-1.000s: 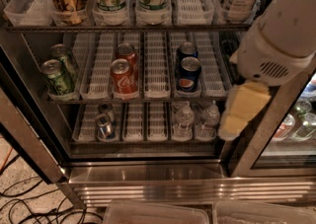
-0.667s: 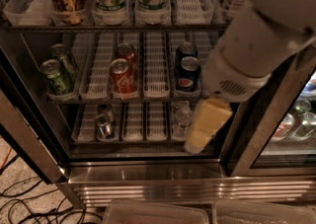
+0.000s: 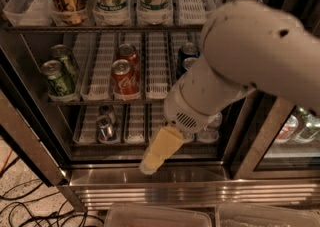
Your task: Pick 7up can from top shelf of fridge
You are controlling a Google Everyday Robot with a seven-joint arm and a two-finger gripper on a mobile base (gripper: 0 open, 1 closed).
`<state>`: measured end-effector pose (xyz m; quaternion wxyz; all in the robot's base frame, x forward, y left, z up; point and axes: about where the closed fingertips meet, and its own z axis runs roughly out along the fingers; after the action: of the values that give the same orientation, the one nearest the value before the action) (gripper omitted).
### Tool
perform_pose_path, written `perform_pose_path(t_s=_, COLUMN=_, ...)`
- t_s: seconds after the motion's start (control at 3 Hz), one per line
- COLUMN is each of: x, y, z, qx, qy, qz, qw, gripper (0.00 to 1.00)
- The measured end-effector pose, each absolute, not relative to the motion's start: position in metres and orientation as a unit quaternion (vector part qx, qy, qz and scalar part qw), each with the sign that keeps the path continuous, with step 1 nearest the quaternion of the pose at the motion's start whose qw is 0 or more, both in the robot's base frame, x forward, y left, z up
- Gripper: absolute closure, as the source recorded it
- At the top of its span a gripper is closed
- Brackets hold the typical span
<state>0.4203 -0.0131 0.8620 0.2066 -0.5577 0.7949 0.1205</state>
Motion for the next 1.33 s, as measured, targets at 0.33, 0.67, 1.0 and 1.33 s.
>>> perform_pose_path(t_s=0.33, x=0.427, y=-0.002, z=0.869, qx=-0.552, qy=0.79, qz=0.128, qw=0.233, gripper=0.0)
perform_pose_path(t_s=0.67, x=0.433, y=-0.019, z=0.858, qx=-0.531, qy=0.811, qz=0.081, qw=0.23, gripper=0.0)
perform_pose_path(t_s=1.0, x=0.441, y=-0.049, z=0.842, qx=-0.5, qy=0.826, qz=0.052, qw=0.254, gripper=0.0)
perform_pose_path(t_s=1.33, x=0.452, y=-0.065, z=0.831, qx=-0.507, qy=0.811, qz=0.066, qw=0.286, gripper=0.0)
